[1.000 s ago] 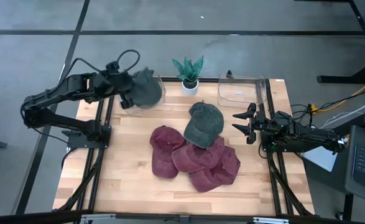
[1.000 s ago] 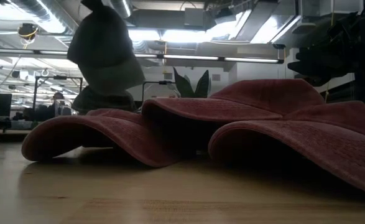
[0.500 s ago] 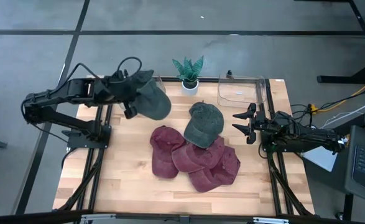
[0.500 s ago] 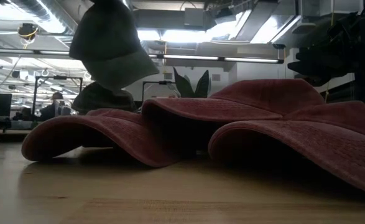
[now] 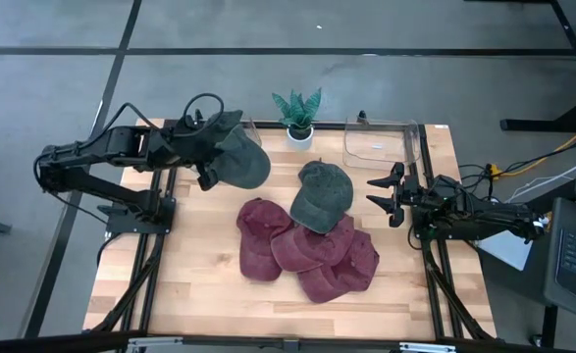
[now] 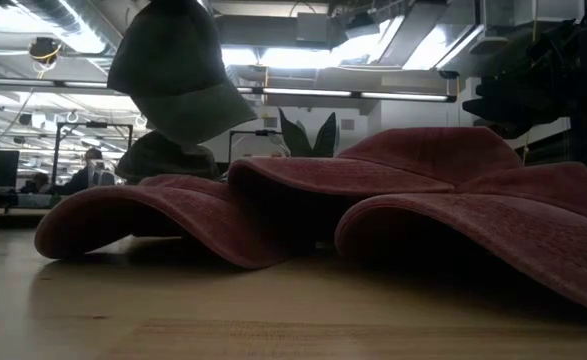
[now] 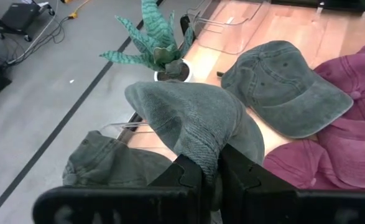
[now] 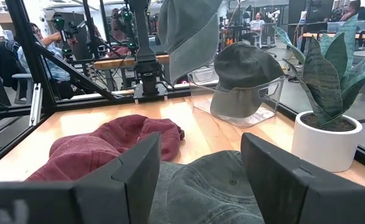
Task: Pick & Place hat
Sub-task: Put the left black cap into the left transparent bin
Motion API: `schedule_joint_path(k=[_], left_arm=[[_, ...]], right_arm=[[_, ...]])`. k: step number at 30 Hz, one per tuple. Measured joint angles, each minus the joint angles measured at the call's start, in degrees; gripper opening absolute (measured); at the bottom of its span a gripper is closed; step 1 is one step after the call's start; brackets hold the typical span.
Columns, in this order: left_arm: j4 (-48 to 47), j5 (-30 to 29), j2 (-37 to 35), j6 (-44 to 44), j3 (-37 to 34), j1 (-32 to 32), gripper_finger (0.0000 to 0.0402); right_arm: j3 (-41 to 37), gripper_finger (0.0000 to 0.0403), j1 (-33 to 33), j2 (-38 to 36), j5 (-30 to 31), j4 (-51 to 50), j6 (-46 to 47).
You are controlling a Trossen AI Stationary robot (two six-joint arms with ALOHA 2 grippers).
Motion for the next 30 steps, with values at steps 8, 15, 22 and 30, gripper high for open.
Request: schedule_joint_path(k=[8, 15, 22, 30], left_arm=[[-0.04, -1.27, 0.00, 1.56, 0.00, 0.01, 0.0020], [-0.15, -6.22, 0.01, 4.16, 0.00, 0.10, 0.0019], [-4.74, -11.25, 0.01, 2.76, 0.00, 0.10, 0.0020], [-9.44, -16.60, 0.00, 1.23, 0.00, 0.11, 0.0020]], right_arm=[[0.00, 0.0222, 0.00, 0.00, 0.02, 0.00, 0.00], [0.00, 0.0222, 0.00, 0.01, 0.01, 0.01, 0.00], [0.00, 0.0222, 0.00, 0.02, -0.01, 0.00, 0.00], [0.00, 0.0222, 0.00, 0.02, 0.01, 0.00, 0.00]])
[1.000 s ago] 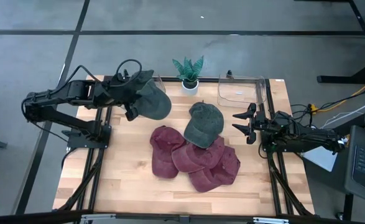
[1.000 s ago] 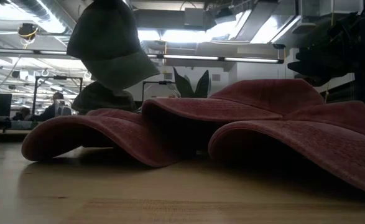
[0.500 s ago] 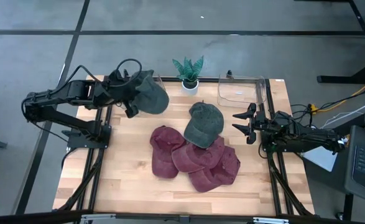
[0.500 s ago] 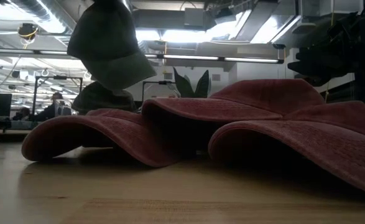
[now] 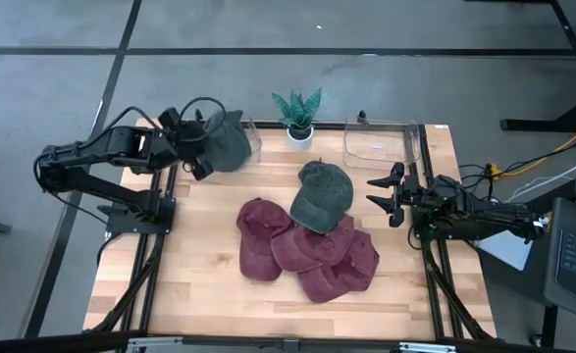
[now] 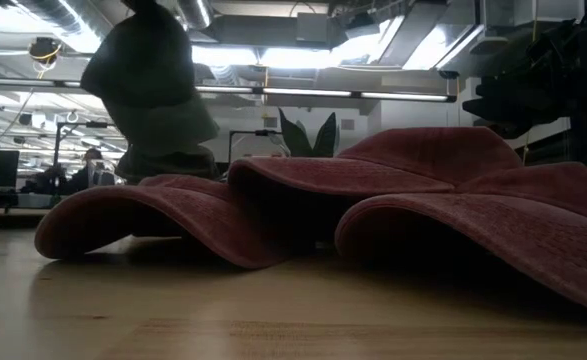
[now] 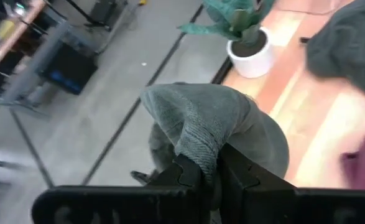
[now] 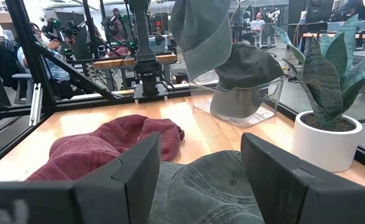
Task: Pick & Place hat
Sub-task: Put the left black cap into the left transparent bin
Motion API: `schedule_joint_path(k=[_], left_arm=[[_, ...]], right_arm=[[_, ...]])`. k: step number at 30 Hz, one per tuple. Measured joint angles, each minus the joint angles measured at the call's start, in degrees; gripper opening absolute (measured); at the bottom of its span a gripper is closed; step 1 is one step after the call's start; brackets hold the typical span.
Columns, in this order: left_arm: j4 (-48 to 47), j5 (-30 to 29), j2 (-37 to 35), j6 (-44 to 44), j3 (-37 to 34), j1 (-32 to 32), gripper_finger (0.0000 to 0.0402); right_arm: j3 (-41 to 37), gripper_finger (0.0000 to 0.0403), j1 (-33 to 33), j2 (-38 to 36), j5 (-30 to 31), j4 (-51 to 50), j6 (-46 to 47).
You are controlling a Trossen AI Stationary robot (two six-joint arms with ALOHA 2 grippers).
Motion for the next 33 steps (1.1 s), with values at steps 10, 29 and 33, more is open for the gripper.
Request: schedule_joint_path(k=[10, 29, 33], left_arm=[[2.34, -3.07, 2.42, 9.00, 0.00, 4.14, 0.0019], [9.66, 0.02, 15.17, 26.43, 0.00, 15.43, 0.0019], [9.62, 0.64, 15.38, 26.91, 0.00, 17.24, 0.0019]], right_arm=[[0.00, 0.0222, 0.00, 0.00, 0.00, 0.01, 0.00], [0.00, 0.0222, -0.02, 0.00, -0.02, 0.00, 0.00], [0.00, 0.0222, -0.01, 0.00, 0.00, 0.00, 0.00]])
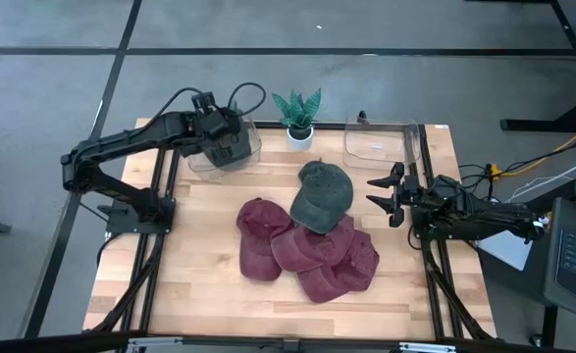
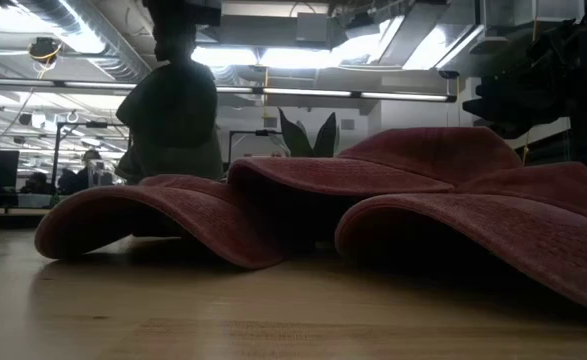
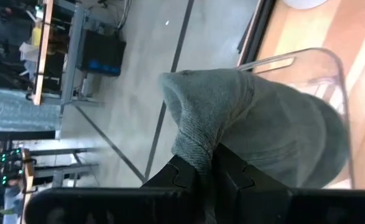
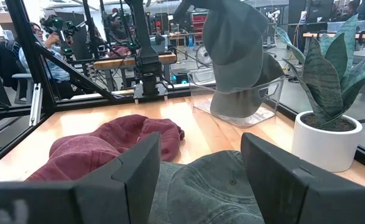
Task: Pick & Place hat
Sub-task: Put the left black cap into the left transparent bin
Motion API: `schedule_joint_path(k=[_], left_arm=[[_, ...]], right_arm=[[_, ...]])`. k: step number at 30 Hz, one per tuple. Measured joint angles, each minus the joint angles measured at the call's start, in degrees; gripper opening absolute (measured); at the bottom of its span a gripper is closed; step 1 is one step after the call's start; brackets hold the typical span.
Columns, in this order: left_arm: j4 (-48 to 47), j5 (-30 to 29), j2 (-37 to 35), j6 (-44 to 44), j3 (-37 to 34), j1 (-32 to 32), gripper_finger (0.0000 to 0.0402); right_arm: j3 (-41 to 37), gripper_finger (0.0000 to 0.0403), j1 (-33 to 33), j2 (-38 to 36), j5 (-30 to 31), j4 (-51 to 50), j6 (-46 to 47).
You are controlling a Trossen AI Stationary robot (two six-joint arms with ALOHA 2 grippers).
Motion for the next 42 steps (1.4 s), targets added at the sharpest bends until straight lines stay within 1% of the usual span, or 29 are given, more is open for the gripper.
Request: schedule_joint_path(k=[5, 9, 13, 18, 27, 33, 38, 42], left_arm=[[-0.18, 3.30, -0.02, 0.42, -0.17, 2.21, 0.0019], [0.26, 4.59, -0.02, 0.81, -2.65, 4.12, 0.0019], [3.17, 4.88, -0.02, 1.70, -6.01, 5.78, 0.0019], [9.24, 8.84, -0.03, 3.64, -9.66, 7.97, 0.0020], [13.96, 9.04, -0.04, 6.12, -12.96, 11.95, 0.0020], [16.61, 10.62, -0.04, 6.20, -15.80, 14.91, 0.0020], [20.50, 13.39, -0.04, 6.62, -18.72, 16.73, 0.0020], [24.53, 12.54, -0.04, 6.62, -20.92, 18.12, 0.0020]], right_arm=[[0.00, 0.0222, 0.01, -0.01, 0.00, 0.00, 0.00], [0.00, 0.0222, 0.00, -0.01, 0.01, 0.01, 0.00], [0.00, 0.0222, 0.00, -0.01, 0.00, 0.02, 0.00], [0.00, 0.0222, 0.02, 0.00, 0.01, 0.01, 0.00], [0.00, 0.0222, 0.02, 0.01, 0.01, 0.00, 0.00], [0.00, 0.0222, 0.00, 0.00, 0.00, 0.00, 0.00], [0.00, 0.0222, 0.01, -0.01, -0.02, 0.02, 0.00], [0.00, 0.0222, -0.01, -0.01, -0.01, 0.00, 0.00]])
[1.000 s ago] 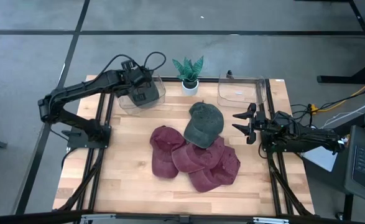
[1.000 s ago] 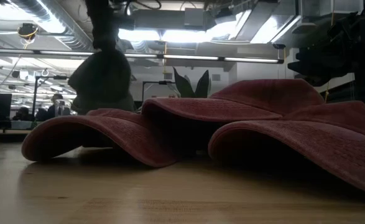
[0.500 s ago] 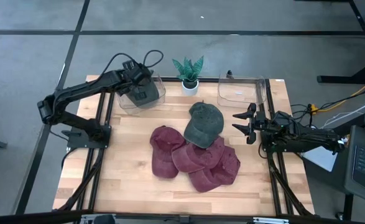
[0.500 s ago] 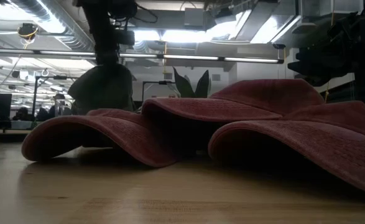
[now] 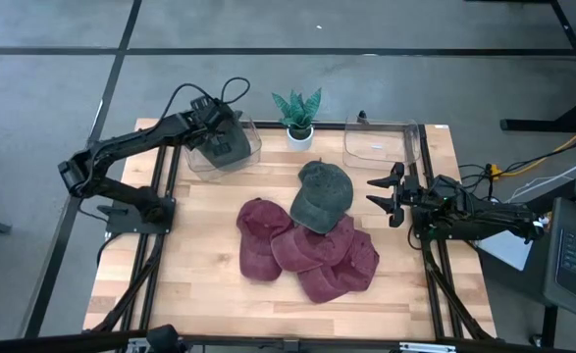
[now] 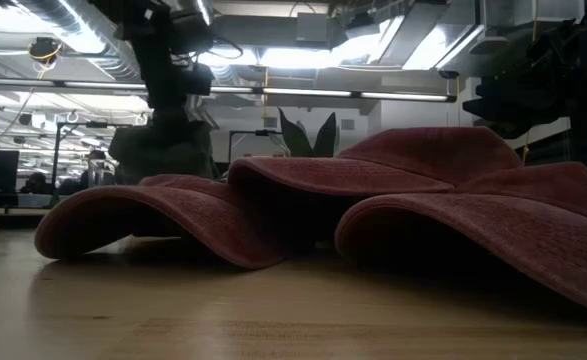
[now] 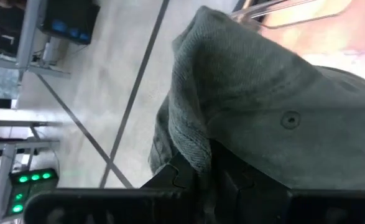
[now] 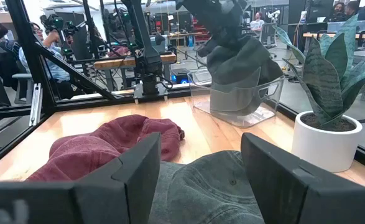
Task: Pick & Place hat
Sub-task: Put the left black cap into the left transparent bin
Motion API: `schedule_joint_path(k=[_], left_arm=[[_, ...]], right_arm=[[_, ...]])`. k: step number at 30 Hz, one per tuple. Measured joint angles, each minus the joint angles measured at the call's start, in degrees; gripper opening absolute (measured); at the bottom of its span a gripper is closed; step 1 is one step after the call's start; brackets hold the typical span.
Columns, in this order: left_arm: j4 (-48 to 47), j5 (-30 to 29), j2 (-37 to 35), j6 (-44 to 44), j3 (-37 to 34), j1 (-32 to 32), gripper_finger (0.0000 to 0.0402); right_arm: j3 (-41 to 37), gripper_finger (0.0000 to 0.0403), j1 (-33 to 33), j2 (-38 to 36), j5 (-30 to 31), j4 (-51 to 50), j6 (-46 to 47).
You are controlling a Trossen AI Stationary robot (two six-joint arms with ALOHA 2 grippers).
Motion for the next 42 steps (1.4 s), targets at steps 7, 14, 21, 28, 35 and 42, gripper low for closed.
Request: schedule_joint_path(k=[7, 14, 21, 28, 35, 42], left_arm=[[1.85, 1.54, 0.34, -1.21, -2.34, 2.64, 0.0020], [2.00, 8.27, 0.33, -1.75, -2.34, 4.44, 0.0042], [2.71, 10.02, 0.33, -1.25, -2.34, 4.80, 0.0078], [2.65, 7.83, 0.22, -1.60, -2.26, 5.13, 0.0160], [2.07, -0.52, -0.09, -1.55, 3.64, 3.63, 0.0213], [1.47, 2.07, -3.00, -4.03, 10.05, 0.69, 0.0214]], right_arm=[[0.00, 0.0222, 0.02, 0.02, 0.02, 0.00, 0.00], [0.00, 0.0222, 0.02, 0.02, 0.00, 0.00, 0.00], [0.00, 0.0222, 0.00, 0.01, 0.00, 0.00, 0.00], [0.00, 0.0222, 0.02, 0.00, 0.00, 0.00, 0.00], [0.00, 0.0222, 0.02, 0.00, 0.00, 0.00, 0.00], [0.00, 0.0222, 0.01, 0.01, 0.01, 0.00, 0.00]])
